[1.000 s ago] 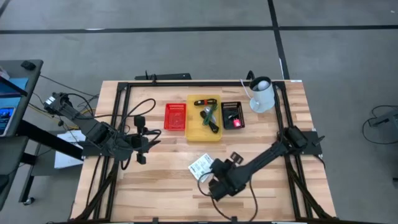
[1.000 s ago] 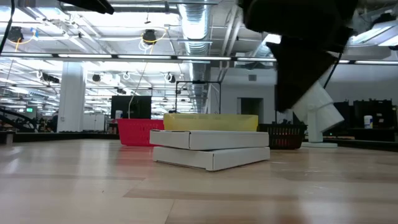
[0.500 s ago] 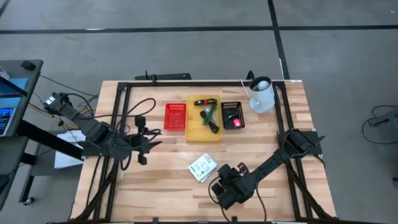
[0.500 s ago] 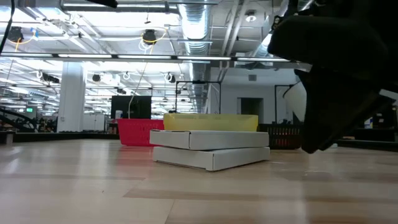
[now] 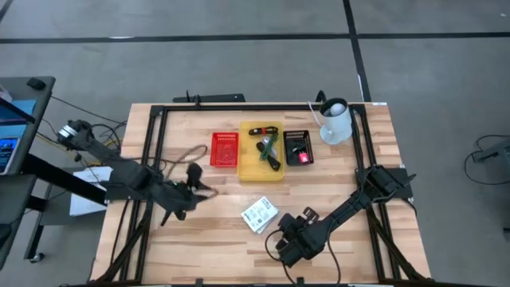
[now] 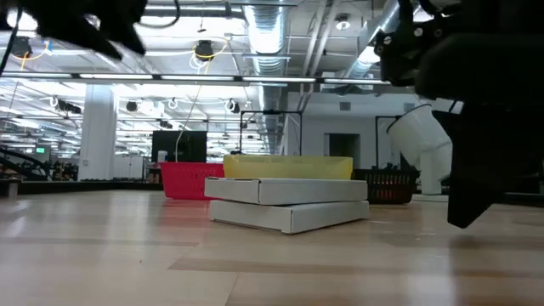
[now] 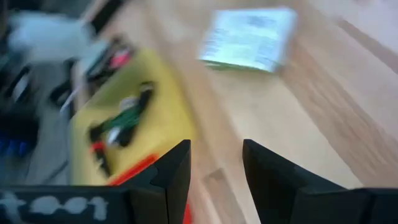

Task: Pick and place items into bin
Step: Put the card reader box in the red bin

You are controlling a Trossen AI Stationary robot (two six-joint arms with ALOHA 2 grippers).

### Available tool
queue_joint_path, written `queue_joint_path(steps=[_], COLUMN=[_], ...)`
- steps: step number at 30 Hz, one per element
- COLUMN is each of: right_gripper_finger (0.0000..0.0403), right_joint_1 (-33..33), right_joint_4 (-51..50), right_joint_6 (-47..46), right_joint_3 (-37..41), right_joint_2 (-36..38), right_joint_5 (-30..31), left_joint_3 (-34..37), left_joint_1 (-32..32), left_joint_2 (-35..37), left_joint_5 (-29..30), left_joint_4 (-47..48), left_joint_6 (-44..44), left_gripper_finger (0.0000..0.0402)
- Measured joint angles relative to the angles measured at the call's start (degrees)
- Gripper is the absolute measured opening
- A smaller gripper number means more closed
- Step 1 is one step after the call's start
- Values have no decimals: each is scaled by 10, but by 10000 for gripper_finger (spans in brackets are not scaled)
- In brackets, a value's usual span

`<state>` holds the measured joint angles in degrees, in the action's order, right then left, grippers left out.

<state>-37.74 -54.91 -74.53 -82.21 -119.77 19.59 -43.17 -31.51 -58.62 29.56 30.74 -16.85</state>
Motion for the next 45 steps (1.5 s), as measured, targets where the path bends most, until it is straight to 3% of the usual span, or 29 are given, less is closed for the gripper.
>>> queue_joint_path(steps=[3, 6, 14, 19, 23, 33, 41, 45], right_gripper_finger=[121, 121, 121, 121, 121, 121, 121, 121], right_joint_1=[0, 0, -11, -16, -20, -24, -23, -23], right_joint_4=[-13, -19, -21, -25, -28, -14, 1, 9], right_joint_6=[0, 0, 2, 1, 0, 0, 0, 0], right_joint_3=[0, 0, 0, 0, 0, 0, 0, 0], right_joint_2=[0, 0, 0, 0, 0, 0, 0, 0], right_joint_5=[0, 2, 35, 45, 46, 53, 60, 60], left_joint_3=[22, 38, 33, 27, 27, 27, 28, 27], left_joint_1=[0, -1, 0, 0, 0, 1, 0, 2], left_joint_2=[-39, -88, -233, -311, -353, -399, -426, -426], left_joint_5=[-61, -78, -56, 9, 42, 37, 106, 82], left_joint_4=[-10, -42, -167, -220, -262, -348, -381, -380], left_joint_6=[-117, -191, -311, -379, -384, -293, -265, -260], left_gripper_finger=[137, 137, 137, 137, 137, 137, 137, 137])
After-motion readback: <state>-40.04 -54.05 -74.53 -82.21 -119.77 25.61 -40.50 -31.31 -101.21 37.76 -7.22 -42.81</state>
